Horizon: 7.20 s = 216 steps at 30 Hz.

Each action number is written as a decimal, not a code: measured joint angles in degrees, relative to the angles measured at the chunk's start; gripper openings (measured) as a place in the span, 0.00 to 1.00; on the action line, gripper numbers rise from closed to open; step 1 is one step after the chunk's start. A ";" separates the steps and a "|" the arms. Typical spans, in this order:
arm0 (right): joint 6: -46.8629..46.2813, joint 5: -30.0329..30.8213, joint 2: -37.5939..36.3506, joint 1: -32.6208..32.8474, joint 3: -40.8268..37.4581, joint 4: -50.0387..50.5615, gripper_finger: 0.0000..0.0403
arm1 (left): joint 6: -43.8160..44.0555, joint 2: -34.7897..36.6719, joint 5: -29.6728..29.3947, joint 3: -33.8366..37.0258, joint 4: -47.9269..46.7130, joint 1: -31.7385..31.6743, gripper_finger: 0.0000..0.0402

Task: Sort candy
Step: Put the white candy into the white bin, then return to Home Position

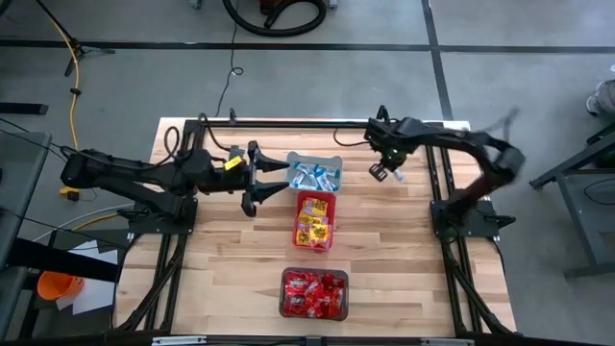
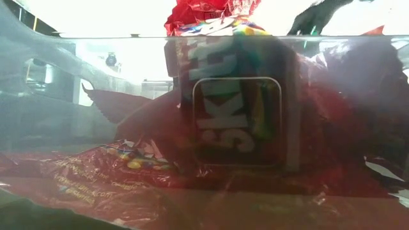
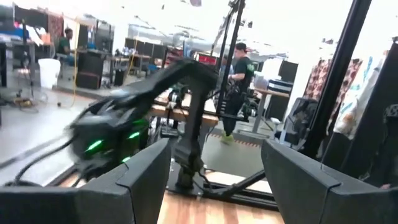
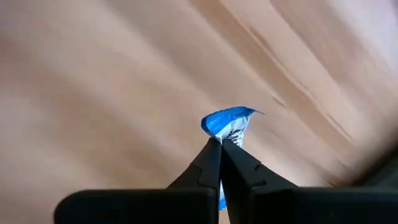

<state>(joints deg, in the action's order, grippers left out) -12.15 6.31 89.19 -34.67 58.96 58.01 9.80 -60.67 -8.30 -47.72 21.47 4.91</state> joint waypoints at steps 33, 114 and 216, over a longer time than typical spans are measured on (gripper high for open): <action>5.40 2.70 -22.32 38.20 0.15 -50.26 0.00 | -6.95 2.19 -4.72 0.07 -2.77 -0.06 0.59; -28.79 23.73 -41.74 70.17 8.61 -4.41 0.00 | 12.59 28.82 -1.29 46.99 16.32 -3.23 0.00; 6.19 6.77 -88.58 43.32 -58.21 -60.51 0.00 | 12.56 49.27 -1.27 46.99 -7.43 -3.24 0.00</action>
<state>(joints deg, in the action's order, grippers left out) -5.96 13.08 0.61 8.64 0.75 -2.50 22.37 -11.39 -9.57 -0.73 14.04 1.66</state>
